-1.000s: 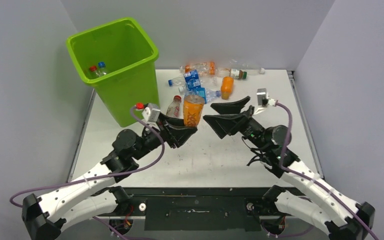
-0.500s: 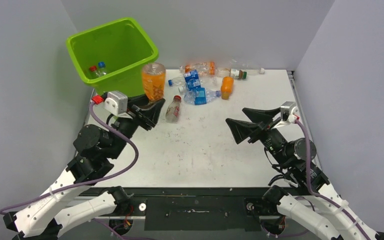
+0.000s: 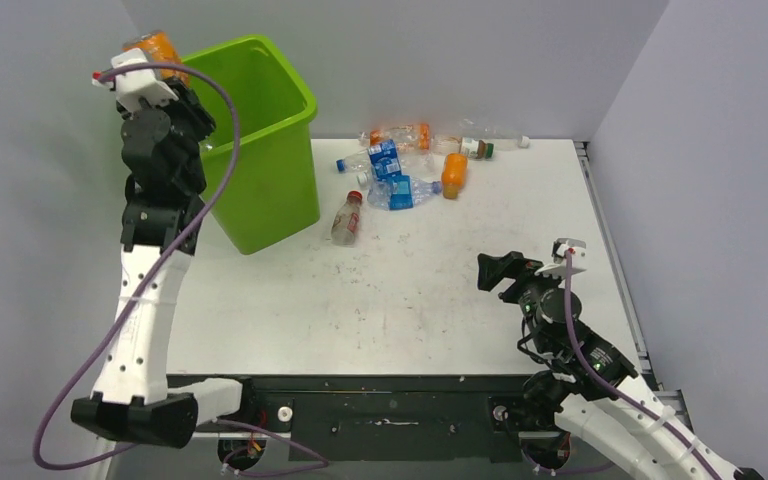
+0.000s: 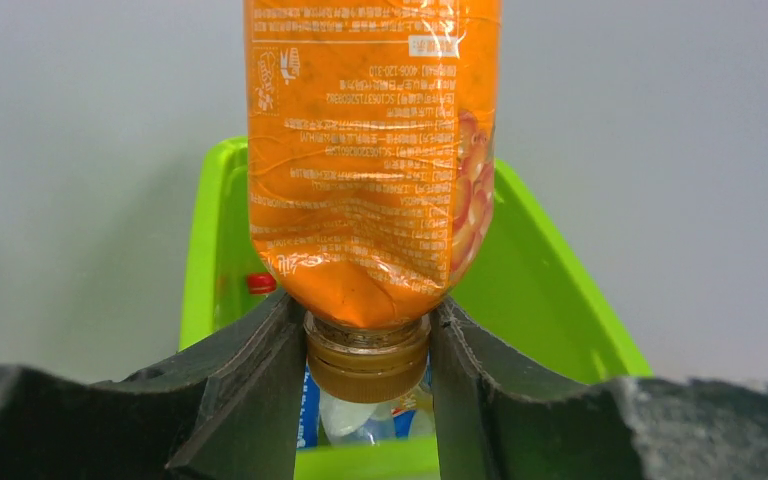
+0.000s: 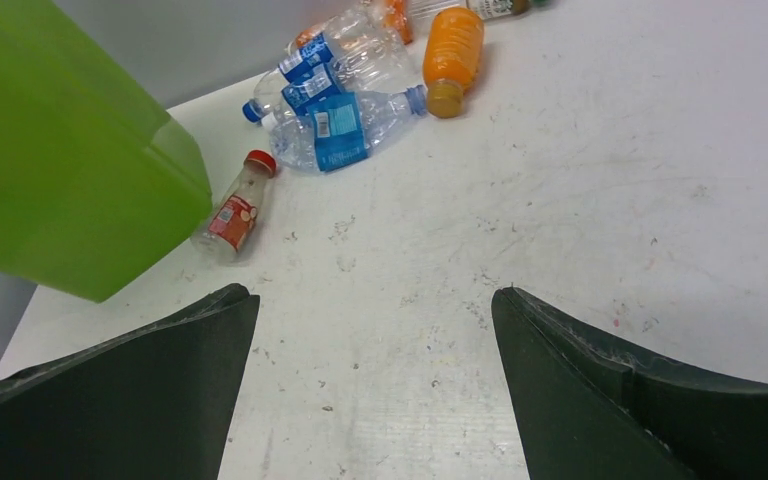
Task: Put the plastic bottles in the bin
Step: Place the plastic bottle in the trash bin, then pick up the plastic bottle at the center of the board, then place the plastic bottle in the trash bin.
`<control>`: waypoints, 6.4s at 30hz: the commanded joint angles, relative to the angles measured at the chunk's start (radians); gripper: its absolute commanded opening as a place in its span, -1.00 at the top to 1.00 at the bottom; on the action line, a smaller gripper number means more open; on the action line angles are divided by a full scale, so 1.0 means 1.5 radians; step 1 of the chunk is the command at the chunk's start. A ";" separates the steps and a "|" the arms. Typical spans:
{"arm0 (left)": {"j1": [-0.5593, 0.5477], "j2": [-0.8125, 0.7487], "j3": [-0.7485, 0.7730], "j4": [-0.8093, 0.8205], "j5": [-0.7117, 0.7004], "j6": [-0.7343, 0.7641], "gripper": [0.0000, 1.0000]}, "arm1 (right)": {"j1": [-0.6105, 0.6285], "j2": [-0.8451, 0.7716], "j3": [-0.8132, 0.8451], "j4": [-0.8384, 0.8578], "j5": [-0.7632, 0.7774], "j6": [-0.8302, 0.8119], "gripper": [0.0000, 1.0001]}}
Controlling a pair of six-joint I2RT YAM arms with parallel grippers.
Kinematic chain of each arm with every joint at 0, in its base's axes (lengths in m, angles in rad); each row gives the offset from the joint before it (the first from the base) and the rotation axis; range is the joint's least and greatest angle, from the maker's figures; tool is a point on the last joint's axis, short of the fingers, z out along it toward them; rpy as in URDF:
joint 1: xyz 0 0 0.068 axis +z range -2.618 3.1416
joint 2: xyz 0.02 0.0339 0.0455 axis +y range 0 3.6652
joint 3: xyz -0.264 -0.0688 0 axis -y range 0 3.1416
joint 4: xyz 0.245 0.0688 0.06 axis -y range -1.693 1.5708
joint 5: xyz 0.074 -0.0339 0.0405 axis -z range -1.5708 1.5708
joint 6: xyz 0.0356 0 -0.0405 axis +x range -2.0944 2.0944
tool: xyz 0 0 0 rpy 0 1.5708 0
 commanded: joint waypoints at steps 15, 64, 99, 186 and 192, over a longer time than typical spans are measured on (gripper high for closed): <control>0.114 0.118 0.102 -0.007 0.106 -0.135 -0.93 | -0.001 0.065 0.010 -0.001 0.006 0.026 -0.79; -0.208 -0.586 -0.663 0.053 0.257 -0.126 -0.92 | -0.011 1.237 0.730 0.221 -0.337 0.213 -1.00; -0.201 -0.322 -0.673 0.439 0.553 -0.489 -0.92 | 0.216 0.311 0.020 0.362 -0.196 -0.219 0.89; -0.308 -0.072 -0.070 0.188 0.066 0.391 1.00 | 0.341 0.115 0.059 0.133 0.130 -0.091 -0.79; -0.108 0.016 0.021 0.239 0.059 0.226 1.00 | 0.341 0.120 0.061 0.090 0.193 -0.064 -0.79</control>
